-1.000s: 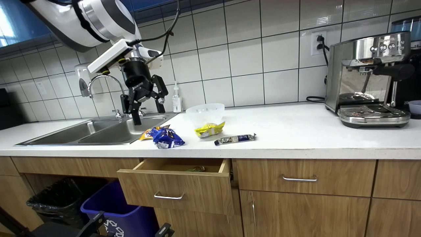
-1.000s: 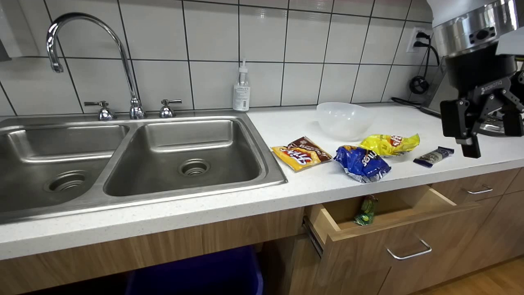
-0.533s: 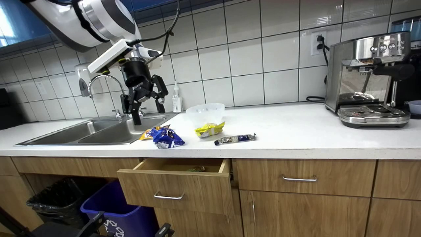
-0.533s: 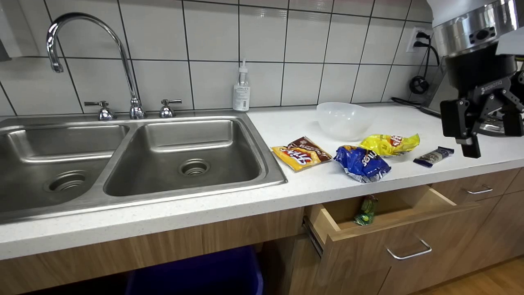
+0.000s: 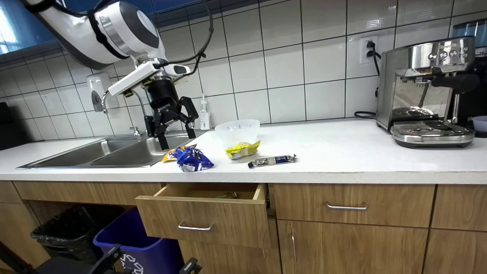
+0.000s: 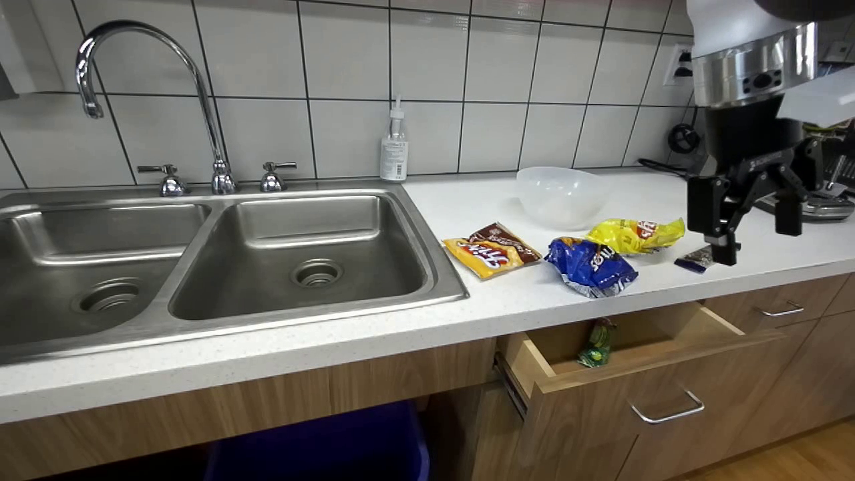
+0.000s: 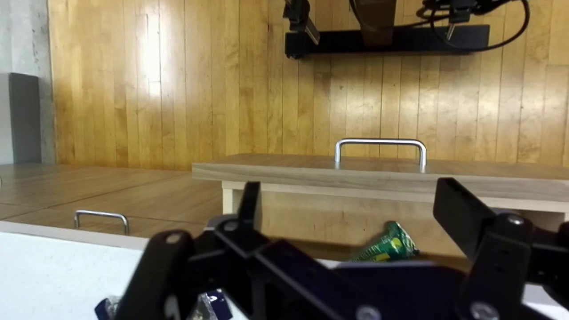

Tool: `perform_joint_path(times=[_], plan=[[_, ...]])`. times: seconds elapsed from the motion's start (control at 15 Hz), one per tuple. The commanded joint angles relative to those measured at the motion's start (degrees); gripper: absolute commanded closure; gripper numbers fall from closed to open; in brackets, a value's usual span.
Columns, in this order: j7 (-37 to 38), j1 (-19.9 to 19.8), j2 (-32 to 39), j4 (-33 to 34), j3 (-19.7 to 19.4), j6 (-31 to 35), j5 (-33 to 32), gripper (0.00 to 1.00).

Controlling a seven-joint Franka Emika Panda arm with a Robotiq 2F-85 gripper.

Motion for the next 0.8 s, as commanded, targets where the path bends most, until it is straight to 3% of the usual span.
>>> perform_joint_path(times=[0.0, 0.27, 0.73], plan=[[-0.39, 0.3, 2.78, -2.01, -1.02, 10.11, -0.91, 0.0], [0.27, 0.16, 6.93, -3.19, -1.91, 18.94, -1.2, 0.0], [0.32, 0.86, 13.75, -3.17, -4.05, 27.25, -2.08, 0.0]])
